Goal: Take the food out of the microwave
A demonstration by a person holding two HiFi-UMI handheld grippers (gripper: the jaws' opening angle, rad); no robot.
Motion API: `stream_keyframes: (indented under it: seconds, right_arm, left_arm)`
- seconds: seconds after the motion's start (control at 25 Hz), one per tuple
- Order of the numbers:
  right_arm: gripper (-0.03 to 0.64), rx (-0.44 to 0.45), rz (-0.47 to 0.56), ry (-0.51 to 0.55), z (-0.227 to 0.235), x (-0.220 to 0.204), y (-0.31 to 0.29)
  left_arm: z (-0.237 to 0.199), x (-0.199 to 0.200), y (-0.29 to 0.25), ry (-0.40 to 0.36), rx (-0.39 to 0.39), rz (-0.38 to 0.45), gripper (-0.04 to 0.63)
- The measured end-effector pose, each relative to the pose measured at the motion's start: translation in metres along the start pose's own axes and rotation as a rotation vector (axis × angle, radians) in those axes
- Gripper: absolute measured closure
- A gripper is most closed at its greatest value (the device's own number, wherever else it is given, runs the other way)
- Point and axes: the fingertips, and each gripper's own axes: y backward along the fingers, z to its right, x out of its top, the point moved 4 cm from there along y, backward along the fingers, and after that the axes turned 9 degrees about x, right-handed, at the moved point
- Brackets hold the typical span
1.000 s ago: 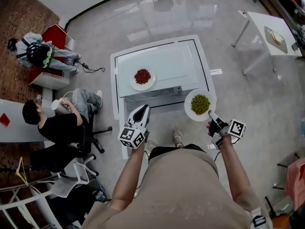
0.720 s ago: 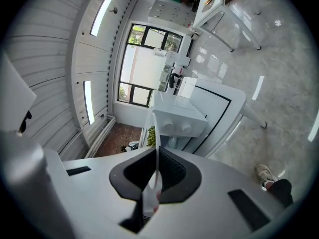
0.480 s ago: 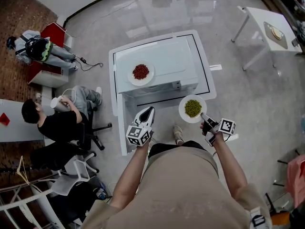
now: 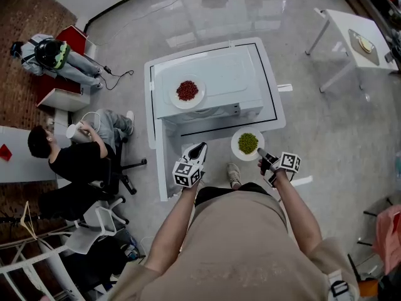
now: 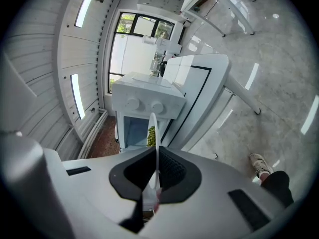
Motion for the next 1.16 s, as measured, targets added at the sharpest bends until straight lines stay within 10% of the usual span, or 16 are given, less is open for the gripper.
stream_keyframes:
  seconds: [1.16]
  right_arm:
    - [0.6,0.047,-0.015,0.024,-0.021,-0.018,-0.033]
  left_arm:
    - [-0.013,-0.006,0.006,0.056,0.027,-0.02,0.584]
